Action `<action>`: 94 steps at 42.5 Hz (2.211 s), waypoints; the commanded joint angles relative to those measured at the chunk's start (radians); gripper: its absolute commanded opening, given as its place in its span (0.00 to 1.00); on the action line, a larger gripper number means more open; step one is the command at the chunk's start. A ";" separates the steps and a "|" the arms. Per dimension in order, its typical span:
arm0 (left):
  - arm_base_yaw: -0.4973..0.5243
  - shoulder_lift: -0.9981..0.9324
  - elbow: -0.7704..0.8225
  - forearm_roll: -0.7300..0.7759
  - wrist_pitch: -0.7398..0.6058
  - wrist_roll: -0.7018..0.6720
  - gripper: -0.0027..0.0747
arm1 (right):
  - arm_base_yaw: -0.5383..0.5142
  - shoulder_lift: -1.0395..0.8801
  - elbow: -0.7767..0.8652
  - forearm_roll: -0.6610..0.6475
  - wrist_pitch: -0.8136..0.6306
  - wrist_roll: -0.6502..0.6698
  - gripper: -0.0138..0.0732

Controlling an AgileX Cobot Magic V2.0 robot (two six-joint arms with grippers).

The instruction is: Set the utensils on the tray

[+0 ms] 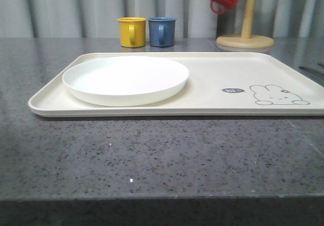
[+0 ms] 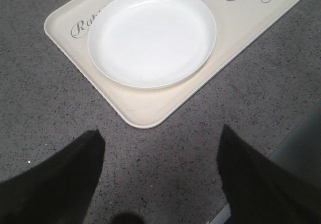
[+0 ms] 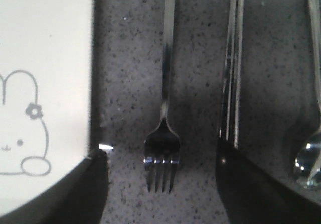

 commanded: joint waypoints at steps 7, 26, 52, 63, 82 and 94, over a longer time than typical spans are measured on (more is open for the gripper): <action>-0.009 -0.001 -0.026 -0.013 -0.072 -0.009 0.65 | -0.029 0.144 -0.171 0.026 0.047 -0.015 0.63; -0.009 -0.001 -0.026 -0.013 -0.072 -0.009 0.65 | -0.029 0.283 -0.250 0.028 0.077 -0.025 0.49; -0.009 -0.001 -0.026 -0.013 -0.072 -0.009 0.65 | 0.098 0.195 -0.338 0.090 0.169 -0.074 0.08; -0.009 -0.001 -0.026 -0.013 -0.072 -0.009 0.65 | 0.325 0.264 -0.500 0.105 0.231 -0.056 0.08; -0.009 -0.001 -0.026 -0.013 -0.072 -0.009 0.65 | 0.361 0.416 -0.545 0.207 0.100 0.334 0.08; -0.009 -0.001 -0.026 -0.013 -0.072 -0.009 0.65 | 0.361 0.441 -0.545 0.223 0.091 0.334 0.24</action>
